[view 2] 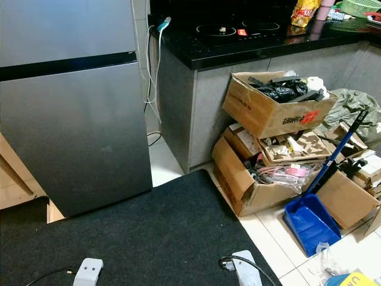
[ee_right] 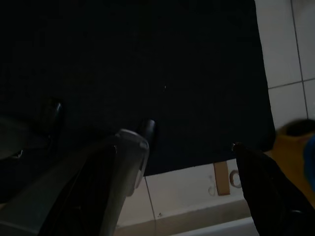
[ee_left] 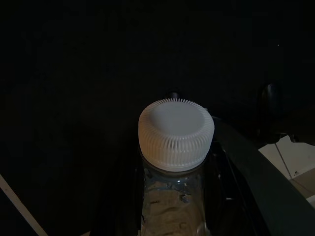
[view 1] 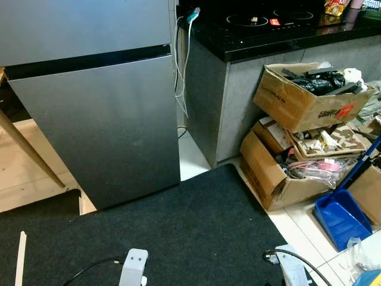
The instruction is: Restocking fridge
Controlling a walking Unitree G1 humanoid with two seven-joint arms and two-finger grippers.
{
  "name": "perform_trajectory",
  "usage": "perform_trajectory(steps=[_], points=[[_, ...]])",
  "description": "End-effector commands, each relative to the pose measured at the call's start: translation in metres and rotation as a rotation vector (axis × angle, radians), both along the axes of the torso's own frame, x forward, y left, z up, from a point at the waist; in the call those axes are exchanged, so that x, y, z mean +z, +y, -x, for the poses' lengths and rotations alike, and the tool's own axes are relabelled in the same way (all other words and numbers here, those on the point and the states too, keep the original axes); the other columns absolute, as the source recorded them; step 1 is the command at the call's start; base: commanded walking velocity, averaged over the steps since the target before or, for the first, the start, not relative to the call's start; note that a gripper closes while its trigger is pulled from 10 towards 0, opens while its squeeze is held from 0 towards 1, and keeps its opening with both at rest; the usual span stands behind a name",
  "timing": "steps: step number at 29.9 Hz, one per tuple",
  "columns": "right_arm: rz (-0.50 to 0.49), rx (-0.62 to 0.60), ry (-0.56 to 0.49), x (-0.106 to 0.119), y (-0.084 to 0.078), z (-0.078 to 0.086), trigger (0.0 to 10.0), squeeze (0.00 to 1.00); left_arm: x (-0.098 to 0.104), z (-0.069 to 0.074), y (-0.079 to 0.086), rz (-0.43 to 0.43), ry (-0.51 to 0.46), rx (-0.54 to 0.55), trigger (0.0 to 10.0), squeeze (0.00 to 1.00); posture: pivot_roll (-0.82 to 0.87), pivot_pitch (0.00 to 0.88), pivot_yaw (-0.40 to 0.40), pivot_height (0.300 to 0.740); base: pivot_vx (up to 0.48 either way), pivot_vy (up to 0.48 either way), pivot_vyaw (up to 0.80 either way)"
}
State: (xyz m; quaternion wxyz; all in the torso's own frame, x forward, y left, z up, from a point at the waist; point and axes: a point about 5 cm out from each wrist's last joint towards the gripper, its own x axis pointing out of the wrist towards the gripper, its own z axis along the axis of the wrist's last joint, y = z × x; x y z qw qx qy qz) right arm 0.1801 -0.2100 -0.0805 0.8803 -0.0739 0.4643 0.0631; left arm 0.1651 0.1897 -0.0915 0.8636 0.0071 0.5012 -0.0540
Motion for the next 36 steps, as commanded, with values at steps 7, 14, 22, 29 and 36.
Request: perform_trajectory(steps=[7, 14, 22, 29, 36], points=[[-0.006, -0.007, 0.011, -0.003, 0.002, 0.007, 10.0, 0.0, 0.005, -0.011, 0.003, -0.008, -0.016, -0.032, 10.0, 0.0, -0.15, 0.092, -0.024, 0.74, 0.0, 0.0, 0.0], [-0.006, -0.014, 0.004, -0.003, 0.002, 0.005, 10.0, 0.0, 0.005, -0.013, -0.004, 0.008, -0.023, -0.038, 10.0, 0.0, -0.15, 0.087, -0.018, 0.74, 0.0, 0.0, 0.0], [-0.012, -0.028, 0.003, -0.003, 0.002, 0.006, 10.0, 0.0, 0.004, -0.013, -0.012, 0.025, -0.02, -0.065, 10.0, 0.0, -0.15, 0.086, -0.016, 0.74, 0.0, 0.0, 0.0], [-0.016, -0.038, 0.008, -0.004, 0.003, 0.008, 10.0, 0.0, 0.009, -0.025, -0.019, 0.035, -0.049, -0.093, 10.0, 0.0, -0.14, 0.085, -0.01, 0.74, 0.0, 0.0, 0.0], [-0.017, -0.036, 0.006, -0.004, 0.003, 0.008, 10.0, 0.0, 0.009, -0.024, -0.023, 0.042, -0.047, -0.106, 10.0, 0.0, -0.14, 0.087, -0.009, 0.74, 0.0, 0.0, 0.0]])
